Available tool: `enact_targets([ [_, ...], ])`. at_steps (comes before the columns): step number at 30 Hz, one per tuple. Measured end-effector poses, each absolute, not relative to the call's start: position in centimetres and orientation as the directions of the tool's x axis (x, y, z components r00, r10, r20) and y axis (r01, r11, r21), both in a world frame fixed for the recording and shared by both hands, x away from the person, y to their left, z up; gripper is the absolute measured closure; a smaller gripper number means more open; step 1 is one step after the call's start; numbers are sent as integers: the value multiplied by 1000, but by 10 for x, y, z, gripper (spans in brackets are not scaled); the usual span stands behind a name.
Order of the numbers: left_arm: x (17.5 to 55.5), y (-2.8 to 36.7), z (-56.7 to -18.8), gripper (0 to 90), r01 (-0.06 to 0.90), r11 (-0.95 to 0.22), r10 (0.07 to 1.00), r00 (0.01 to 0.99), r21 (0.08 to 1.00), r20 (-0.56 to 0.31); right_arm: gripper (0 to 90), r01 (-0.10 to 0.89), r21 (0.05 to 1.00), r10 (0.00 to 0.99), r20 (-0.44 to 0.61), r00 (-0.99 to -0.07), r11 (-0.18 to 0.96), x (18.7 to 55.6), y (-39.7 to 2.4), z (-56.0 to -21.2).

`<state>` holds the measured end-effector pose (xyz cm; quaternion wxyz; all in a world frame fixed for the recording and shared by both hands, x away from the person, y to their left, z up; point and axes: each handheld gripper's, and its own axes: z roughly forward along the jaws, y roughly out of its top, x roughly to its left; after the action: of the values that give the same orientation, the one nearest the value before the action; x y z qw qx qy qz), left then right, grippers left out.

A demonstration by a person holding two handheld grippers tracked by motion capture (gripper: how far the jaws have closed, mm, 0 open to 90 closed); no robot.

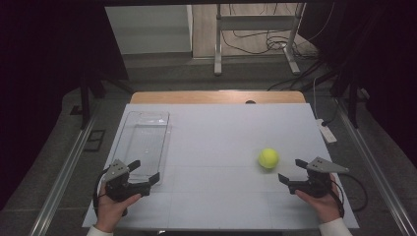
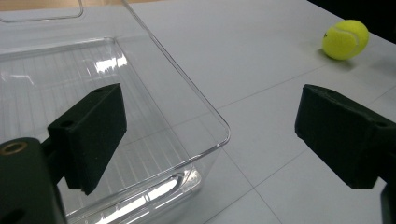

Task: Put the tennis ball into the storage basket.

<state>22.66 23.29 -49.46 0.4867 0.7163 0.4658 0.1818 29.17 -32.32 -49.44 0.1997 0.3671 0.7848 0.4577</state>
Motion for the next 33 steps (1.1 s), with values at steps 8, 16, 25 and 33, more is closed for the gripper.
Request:
enact_targets([
  [8,226,231,-494,106,489,-98,845,501,867,-187,115,390,867,759,20,-651,311,291,-324,-494],
  [16,227,228,-490,105,493,-105,848,498,864,-182,115,398,866,764,28,-645,304,292,-325,-495],
  [25,231,220,-482,105,503,-131,836,518,854,-178,115,403,864,768,31,-639,300,292,-325,-495],
  [33,238,206,-474,105,513,-161,832,530,843,-164,115,398,868,759,39,-650,297,291,-324,-494],
])
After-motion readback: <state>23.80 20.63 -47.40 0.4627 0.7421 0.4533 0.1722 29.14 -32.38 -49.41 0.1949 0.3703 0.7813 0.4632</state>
